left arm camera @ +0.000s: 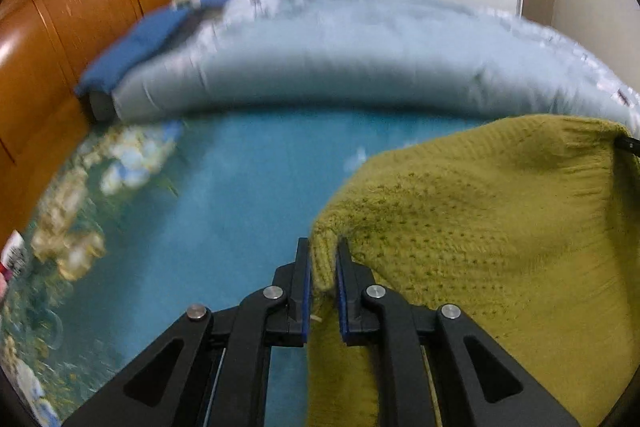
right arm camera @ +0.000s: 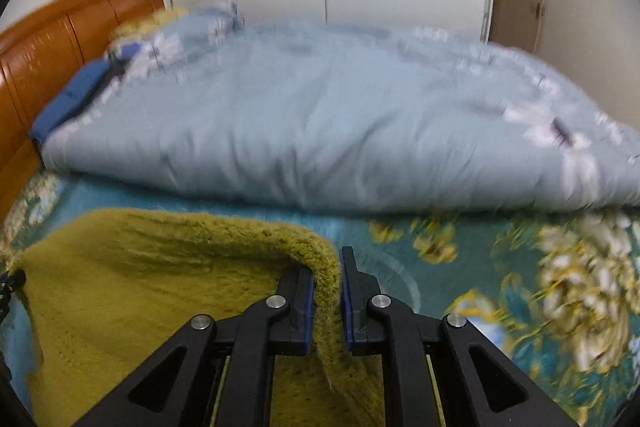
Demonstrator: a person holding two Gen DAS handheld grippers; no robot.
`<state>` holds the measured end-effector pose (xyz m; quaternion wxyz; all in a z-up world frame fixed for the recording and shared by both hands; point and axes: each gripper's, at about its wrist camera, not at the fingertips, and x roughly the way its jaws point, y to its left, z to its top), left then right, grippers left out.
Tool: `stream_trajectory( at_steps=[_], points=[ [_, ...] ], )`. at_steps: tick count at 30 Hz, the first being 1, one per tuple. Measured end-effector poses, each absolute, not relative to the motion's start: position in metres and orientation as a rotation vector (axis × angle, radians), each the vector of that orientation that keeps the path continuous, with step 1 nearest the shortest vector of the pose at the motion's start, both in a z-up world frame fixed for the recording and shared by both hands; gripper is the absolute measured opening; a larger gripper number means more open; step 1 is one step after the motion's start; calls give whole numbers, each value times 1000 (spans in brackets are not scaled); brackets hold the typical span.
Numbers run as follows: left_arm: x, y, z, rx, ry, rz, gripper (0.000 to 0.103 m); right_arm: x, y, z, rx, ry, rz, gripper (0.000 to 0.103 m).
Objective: Fold clothes
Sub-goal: 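Lift the sweater with both grippers and shake it out in the air, then lay the sweater flat on the blanket and open both grippers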
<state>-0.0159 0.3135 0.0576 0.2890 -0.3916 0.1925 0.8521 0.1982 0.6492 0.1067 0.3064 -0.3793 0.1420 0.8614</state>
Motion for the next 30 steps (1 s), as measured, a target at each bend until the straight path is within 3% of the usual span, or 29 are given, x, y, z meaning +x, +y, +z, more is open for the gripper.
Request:
stream_trajectory(
  at_steps=[4, 7, 9, 11, 12, 16, 24, 30],
  points=[
    [-16, 305, 33, -1131, 503, 2224, 19, 187, 650, 69, -1084, 381, 2214, 15],
    [-9, 290, 37, -1137, 477, 2208, 38, 191, 651, 64, -1072, 388, 2216, 19],
    [-3, 280, 44, -1143, 452, 2206, 42, 196, 648, 70, -1069, 363, 2219, 31],
    [-1, 268, 50, -1158, 413, 2207, 47, 203, 644, 78, -1057, 362, 2228, 51],
    [-1, 262, 52, -1169, 391, 2210, 47, 208, 641, 81, -1051, 367, 2233, 55],
    [24, 229, 55, -1213, 305, 2221, 48, 240, 624, 99, -1019, 396, 2295, 58],
    [82, 165, 50, -1271, 135, 2204, 49, 388, 568, 123, -992, 418, 2364, 64],
    [110, 148, 42, -1312, 63, 2137, 49, 492, 521, 100, -1031, 561, 2309, 64]
  ],
)
